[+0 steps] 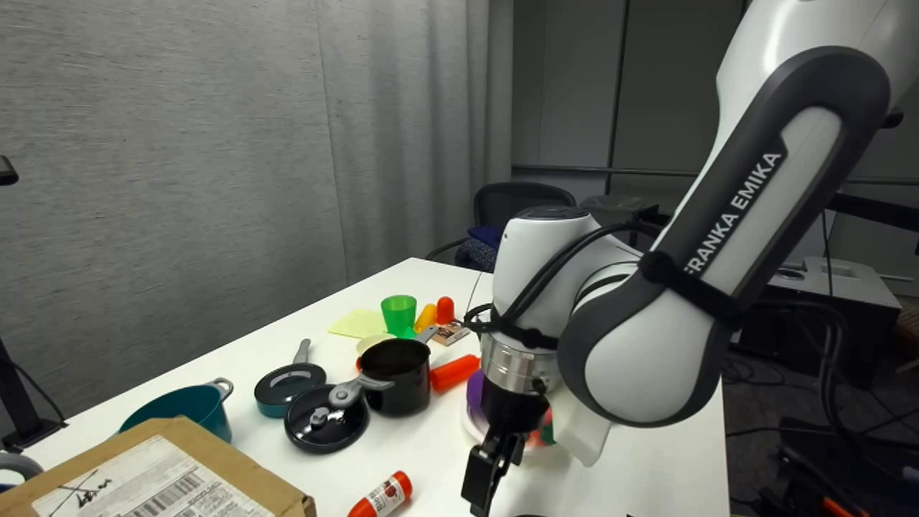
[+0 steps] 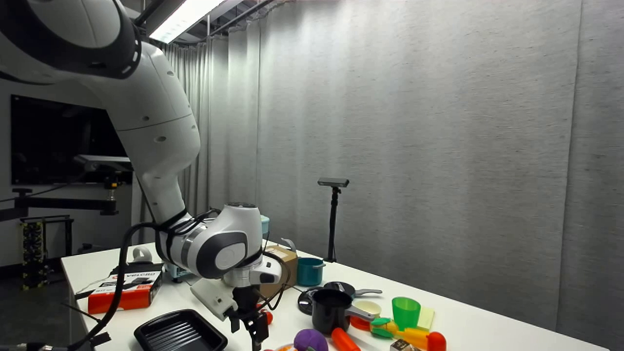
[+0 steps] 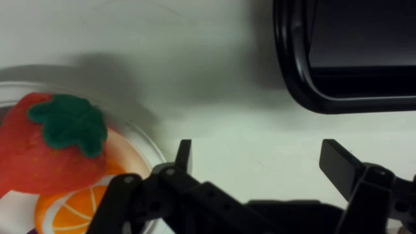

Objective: Move the white plate to the right

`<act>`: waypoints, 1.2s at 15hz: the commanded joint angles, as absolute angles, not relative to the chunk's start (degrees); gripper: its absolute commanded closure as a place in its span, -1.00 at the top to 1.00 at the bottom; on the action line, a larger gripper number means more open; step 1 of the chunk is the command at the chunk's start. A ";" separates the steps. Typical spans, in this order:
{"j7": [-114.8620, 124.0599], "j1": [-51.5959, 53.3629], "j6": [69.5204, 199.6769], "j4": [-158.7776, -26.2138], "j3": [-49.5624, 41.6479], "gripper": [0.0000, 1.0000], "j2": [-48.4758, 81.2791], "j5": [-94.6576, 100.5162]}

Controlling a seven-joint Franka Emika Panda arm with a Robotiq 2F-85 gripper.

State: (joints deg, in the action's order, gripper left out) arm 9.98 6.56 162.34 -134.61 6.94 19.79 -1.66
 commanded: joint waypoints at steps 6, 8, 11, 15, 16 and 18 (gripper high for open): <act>10.34 9.54 166.67 -131.76 0.17 0.01 23.82 2.95; 10.85 10.51 167.33 -131.43 -1.52 -0.30 24.27 4.34; 12.01 12.30 167.31 -130.82 -4.89 -0.74 24.46 6.85; 14.51 14.82 165.92 -130.19 -10.81 -1.00 24.31 11.41; 15.06 15.28 165.90 -130.22 -12.13 -1.00 24.37 12.48; 16.39 16.31 165.64 -130.41 -15.01 -1.00 24.46 14.87</act>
State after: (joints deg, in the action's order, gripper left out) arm 13.36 13.88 166.25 -131.42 -10.74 23.51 11.09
